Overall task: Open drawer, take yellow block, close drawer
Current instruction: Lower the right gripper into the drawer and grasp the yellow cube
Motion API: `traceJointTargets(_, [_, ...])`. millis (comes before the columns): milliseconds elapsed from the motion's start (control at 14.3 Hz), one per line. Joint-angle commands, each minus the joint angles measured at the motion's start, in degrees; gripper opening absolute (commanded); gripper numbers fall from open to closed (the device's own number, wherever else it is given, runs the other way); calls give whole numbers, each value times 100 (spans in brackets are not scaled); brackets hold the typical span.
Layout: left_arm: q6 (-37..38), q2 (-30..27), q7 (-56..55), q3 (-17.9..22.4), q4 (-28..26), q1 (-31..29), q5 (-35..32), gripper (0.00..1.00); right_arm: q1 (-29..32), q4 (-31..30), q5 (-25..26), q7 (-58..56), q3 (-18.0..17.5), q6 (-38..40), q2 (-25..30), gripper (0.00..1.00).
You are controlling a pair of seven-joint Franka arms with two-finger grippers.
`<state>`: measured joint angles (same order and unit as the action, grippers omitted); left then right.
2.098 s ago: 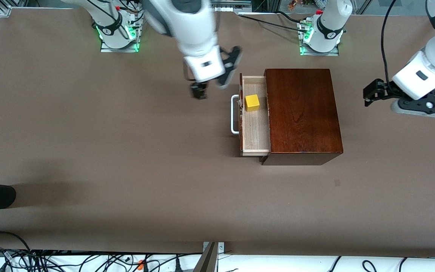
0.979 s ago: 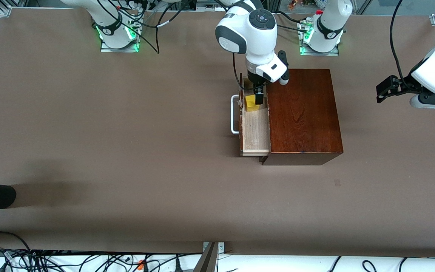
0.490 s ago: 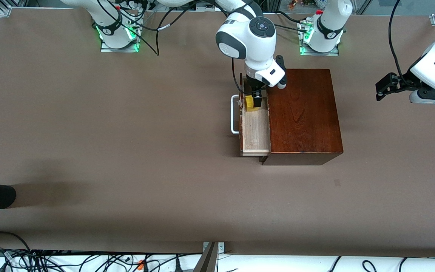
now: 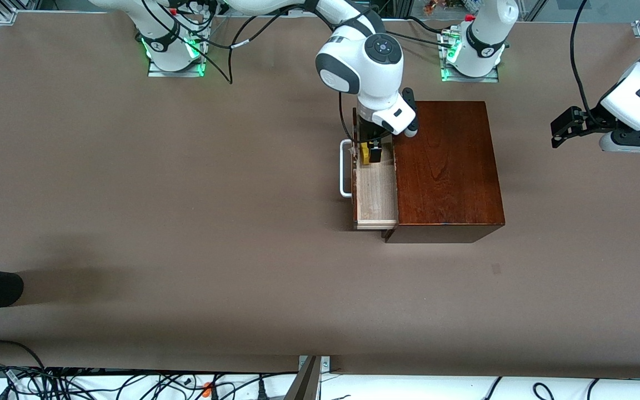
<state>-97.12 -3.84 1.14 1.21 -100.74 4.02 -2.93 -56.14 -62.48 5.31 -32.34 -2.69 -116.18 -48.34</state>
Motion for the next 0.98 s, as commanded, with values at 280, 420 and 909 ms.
traceJointTargets(280, [255, 111, 106, -42, 213, -59, 178, 100, 24, 210, -3, -80, -21, 122, -80, 27])
traceJointTargets(420, [264, 103, 106, -42, 221, -68, 187, 100, 24, 227, -29, -45, -21, 174, -44, 7])
traceJointTargets(909, [325, 102, 158, -42, 221, -68, 187, 100, 234, 578, -337, 262, 5, 1087, 561, 0])
